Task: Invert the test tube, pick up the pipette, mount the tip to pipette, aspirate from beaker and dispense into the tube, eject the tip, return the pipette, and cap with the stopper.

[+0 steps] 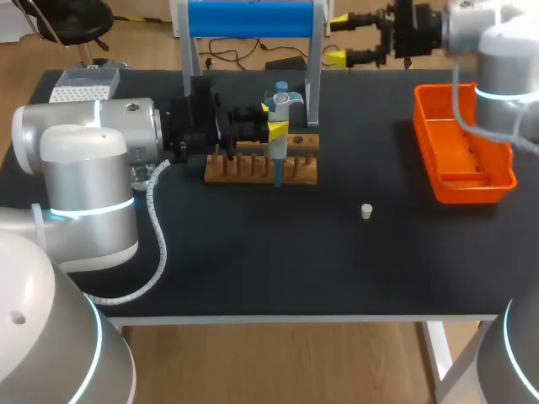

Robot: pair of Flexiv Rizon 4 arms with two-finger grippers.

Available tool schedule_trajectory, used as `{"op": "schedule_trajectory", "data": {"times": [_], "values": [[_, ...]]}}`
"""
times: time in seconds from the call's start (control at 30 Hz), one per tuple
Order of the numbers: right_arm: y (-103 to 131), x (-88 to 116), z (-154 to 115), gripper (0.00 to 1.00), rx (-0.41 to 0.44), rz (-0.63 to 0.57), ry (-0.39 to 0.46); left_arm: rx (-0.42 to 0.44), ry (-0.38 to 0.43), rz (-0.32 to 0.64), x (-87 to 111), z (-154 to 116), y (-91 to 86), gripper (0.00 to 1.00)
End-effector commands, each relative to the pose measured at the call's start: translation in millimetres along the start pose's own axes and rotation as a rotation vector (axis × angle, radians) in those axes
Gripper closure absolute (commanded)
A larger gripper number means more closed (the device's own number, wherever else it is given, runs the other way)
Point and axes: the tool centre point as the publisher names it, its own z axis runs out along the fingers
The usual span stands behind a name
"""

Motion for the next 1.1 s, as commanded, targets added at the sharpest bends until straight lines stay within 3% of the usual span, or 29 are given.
{"op": "schedule_trajectory", "data": {"times": [0.03, 0.47, 1.1], "values": [[8.6, -19.6, 20.2, 0.0, 0.038, 0.012, -0.021, 0.002, -0.004, 0.002, 0.9, 1.0, 0.4, 1.0], [10.9, -38.0, 46.6, 0.0, 0.084, 0.032, -0.083, 0.002, -0.004, 0.002, 0.9, 1.0, 0.4, 1.0], [12.3, -40.3, 50.7, 0.0, 0.075, 0.046, -0.09, 0.002, -0.004, 0.002, 0.9, 1.0, 0.4, 1.0]]}}
